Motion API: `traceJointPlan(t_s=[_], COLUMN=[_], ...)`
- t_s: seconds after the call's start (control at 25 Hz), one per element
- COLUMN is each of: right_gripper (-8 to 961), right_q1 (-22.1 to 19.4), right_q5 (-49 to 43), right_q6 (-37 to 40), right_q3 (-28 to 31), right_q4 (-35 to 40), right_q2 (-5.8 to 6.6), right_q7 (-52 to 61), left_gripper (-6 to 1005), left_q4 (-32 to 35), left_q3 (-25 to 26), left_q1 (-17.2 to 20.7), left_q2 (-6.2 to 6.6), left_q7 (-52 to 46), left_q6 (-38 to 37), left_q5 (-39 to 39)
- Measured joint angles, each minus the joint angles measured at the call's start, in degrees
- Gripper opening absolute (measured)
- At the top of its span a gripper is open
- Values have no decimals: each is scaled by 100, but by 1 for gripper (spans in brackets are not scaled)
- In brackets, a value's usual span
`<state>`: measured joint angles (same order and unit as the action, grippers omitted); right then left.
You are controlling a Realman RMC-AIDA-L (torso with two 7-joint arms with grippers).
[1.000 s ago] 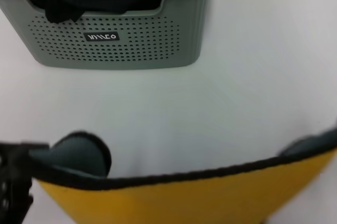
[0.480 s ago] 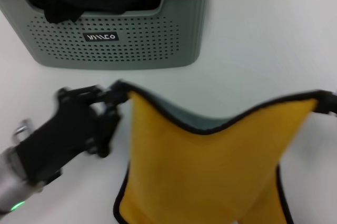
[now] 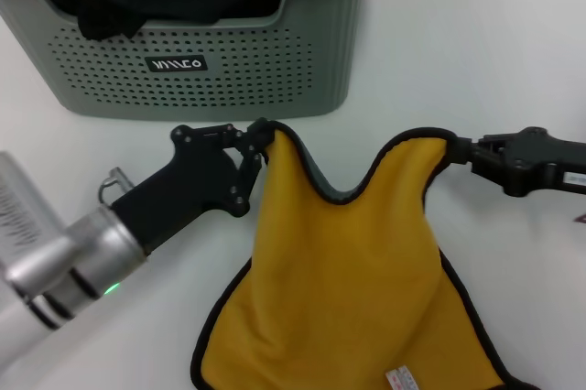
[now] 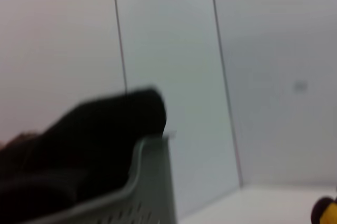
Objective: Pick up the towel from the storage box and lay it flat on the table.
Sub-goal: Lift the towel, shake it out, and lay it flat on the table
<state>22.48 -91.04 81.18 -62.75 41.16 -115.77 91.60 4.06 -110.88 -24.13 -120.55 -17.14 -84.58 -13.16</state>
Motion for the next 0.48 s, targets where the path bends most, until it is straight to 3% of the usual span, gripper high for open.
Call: traceJointPlan(t_s=[0.24,0.48], right_gripper=[96,99], right_q1=[128,121], right_q5=[30,53], right_q6=[-1025,-1451], right_q3=[-417,-444], right_q4=[-114,-125], right_q2=[-19,-39], right_q7=[20,42], left_gripper=[4,3], left_q4=[332,443], left_q3=[4,-2], left_q1=[-2,157], left_q2=[-20,15], left_q7=[583,1369], left_q6=[1082,1146], left_q5=[211,604])
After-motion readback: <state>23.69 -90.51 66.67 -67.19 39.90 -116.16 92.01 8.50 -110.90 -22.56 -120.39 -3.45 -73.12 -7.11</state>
